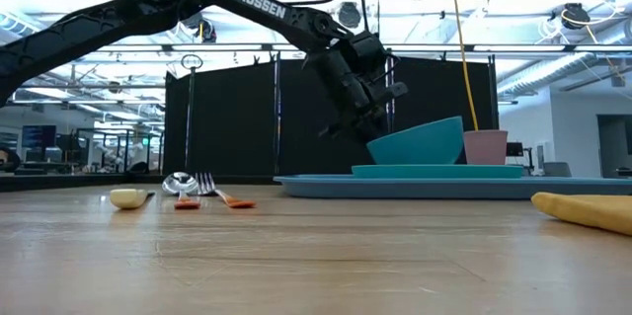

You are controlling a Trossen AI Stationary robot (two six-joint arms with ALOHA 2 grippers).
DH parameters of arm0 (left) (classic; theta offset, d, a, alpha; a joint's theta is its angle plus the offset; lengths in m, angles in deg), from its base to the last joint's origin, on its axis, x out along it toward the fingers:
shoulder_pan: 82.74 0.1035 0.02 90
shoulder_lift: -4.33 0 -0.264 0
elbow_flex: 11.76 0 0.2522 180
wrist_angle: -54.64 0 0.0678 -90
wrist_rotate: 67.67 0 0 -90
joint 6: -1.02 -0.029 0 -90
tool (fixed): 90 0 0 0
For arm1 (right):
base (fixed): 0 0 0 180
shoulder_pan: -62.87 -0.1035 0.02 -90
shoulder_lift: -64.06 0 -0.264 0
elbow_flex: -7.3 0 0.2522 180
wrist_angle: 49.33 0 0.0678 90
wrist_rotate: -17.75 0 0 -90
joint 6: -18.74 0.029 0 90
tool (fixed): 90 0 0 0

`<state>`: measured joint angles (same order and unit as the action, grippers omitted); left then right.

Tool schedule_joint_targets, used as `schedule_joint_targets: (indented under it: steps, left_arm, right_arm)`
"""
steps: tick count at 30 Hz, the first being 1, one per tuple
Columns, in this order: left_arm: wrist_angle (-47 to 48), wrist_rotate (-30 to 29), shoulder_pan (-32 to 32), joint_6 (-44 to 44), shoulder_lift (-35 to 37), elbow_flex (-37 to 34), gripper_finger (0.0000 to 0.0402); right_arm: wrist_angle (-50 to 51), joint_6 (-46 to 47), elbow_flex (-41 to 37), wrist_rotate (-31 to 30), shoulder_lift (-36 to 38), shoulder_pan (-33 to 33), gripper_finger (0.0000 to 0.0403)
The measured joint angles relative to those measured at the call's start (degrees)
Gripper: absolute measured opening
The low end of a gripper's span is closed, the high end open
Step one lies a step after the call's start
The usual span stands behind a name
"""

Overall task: Set up tray
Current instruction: Put the blue bowl onto the blue tray

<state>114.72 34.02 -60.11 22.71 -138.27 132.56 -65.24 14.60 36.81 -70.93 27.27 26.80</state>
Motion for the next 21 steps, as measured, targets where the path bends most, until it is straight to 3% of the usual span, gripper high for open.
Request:
schedule_joint_targets:
  steps: [8, 16, 21]
  left_arm:
    - [-1.18, -0.97, -0.11, 0.92, 0.00, 0.02, 0.0033]
    - [-5.04, -0.78, -0.36, 0.69, 0.00, 0.02, 0.0011]
    - [-5.79, -0.75, -0.93, 0.66, 0.00, 0.02, 0.0041]
  right_arm:
    - [0.01, -0.02, 0.00, 0.00, 0.00, 0.00, 0.0043]
    - [1.38, 0.00, 0.00, -0.25, 0.00, 0.00, 0.0043]
    - [1.68, 0.02, 0.00, -1.40, 0.00, 0.00, 0.0043]
